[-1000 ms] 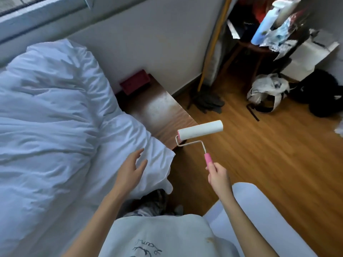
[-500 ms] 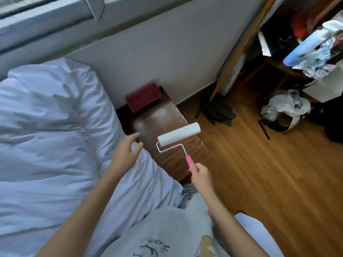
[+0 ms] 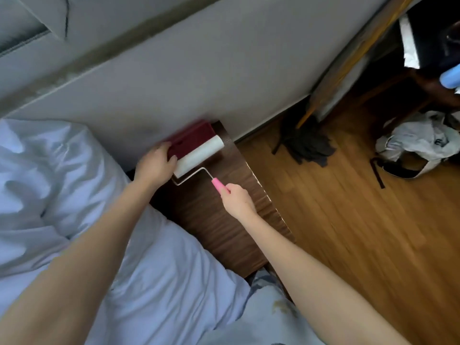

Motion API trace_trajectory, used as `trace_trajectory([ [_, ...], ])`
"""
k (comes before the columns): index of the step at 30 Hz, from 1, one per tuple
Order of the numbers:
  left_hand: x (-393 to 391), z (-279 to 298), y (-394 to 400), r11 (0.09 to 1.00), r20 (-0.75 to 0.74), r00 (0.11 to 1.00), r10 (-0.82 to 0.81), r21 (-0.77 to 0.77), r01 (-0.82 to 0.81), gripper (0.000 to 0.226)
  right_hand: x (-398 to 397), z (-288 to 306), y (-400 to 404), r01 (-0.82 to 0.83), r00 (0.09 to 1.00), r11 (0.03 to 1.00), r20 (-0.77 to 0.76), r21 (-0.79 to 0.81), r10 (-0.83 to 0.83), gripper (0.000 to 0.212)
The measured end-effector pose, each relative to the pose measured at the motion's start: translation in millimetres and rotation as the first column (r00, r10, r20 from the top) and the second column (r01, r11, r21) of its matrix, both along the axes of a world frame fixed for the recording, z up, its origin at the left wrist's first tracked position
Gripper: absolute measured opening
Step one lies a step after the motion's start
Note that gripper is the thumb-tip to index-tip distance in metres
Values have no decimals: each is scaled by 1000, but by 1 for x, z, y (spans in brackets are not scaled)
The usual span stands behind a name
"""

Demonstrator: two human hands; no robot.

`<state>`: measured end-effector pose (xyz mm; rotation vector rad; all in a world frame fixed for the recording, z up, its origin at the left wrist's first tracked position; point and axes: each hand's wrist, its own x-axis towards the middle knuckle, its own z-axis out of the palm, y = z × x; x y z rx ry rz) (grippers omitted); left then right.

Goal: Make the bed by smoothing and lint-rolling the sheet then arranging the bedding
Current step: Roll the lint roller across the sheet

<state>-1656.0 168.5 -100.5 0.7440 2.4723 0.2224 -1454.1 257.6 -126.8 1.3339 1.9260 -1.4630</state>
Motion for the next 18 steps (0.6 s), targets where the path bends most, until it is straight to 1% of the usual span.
trace_trajectory([
  [4, -26, -33, 8, 987, 66, 994, -91, -125, 99, 51, -26, -21, 14, -61, 997, 998, 36, -13, 62, 56],
  [7, -37, -48, 10, 976, 70, 992, -108, -183, 119, 53, -35, -35, 18, -65, 996, 997, 62, -34, 67, 54],
  [10, -40, -59, 13, 975, 83, 990, -118, -178, 131, 51, -46, -46, 23, -46, 997, 997, 65, -59, 50, 53],
  [14, -34, -75, 10, 981, 150, 982, -119, -136, 140, 52, -69, -62, 28, 10, 998, 998, 65, -67, -5, 52],
  [16, -27, -81, 9, 983, 176, 981, -82, -148, 108, 57, -81, -72, 29, 18, 997, 998, 76, -65, -13, 53],
  [18, -24, -86, 9, 987, 186, 982, -27, -148, 55, 62, -89, -82, 30, 4, 997, 997, 81, -74, 2, 61],
])
